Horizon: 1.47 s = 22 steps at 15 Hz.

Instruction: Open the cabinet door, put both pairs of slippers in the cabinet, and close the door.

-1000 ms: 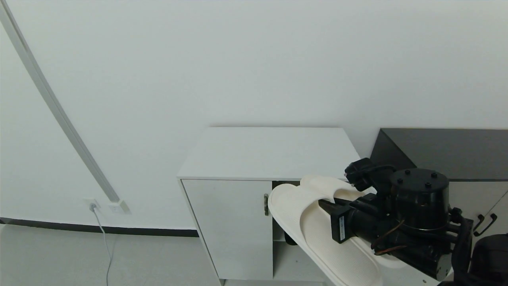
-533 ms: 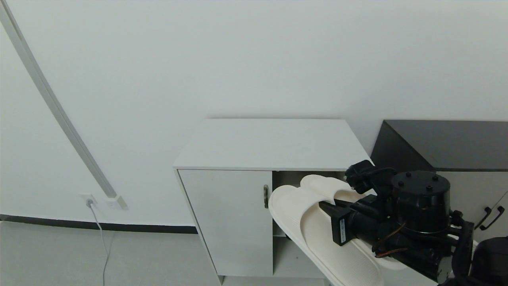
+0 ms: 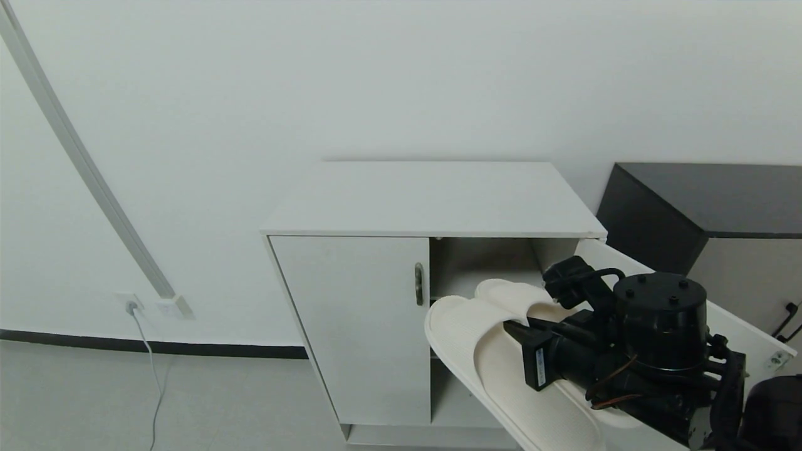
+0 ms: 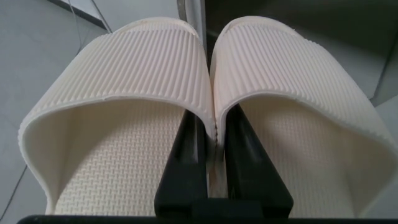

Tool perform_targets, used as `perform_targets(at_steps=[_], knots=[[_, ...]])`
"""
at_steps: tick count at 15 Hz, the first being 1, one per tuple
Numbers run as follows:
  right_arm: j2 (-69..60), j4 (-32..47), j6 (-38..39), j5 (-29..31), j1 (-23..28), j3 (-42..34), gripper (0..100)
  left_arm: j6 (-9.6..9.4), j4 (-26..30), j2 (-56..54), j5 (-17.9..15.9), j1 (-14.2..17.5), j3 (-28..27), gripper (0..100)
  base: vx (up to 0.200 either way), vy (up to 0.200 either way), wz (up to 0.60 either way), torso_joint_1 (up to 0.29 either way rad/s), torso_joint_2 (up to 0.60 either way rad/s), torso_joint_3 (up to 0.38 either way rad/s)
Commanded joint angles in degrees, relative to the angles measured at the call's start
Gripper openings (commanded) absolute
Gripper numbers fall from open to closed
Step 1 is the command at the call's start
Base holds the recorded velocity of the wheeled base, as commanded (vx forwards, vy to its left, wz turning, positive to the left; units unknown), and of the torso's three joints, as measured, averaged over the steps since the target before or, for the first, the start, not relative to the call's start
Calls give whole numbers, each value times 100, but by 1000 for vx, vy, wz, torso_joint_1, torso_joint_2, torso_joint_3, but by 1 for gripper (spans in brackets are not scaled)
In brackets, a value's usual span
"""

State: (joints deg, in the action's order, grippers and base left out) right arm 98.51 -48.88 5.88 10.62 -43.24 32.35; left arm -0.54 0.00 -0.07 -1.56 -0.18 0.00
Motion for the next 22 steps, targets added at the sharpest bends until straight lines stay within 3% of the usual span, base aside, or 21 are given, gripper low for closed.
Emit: perform_targets(at_steps=[1,12,22], knots=[[19,-7,-8,2,9,-45,0,1,0,7,-2,1,0,0,0,0,0,-212,544,320],[98,-165,-34,2,-9,-80,0,1,0,7,-2,1,0,0,0,0,0,-177,497,329],[72,-244,-51,10,17,-159,0,-17,0,7,-2,9,0,0,0,0,0,-80,450,371]])
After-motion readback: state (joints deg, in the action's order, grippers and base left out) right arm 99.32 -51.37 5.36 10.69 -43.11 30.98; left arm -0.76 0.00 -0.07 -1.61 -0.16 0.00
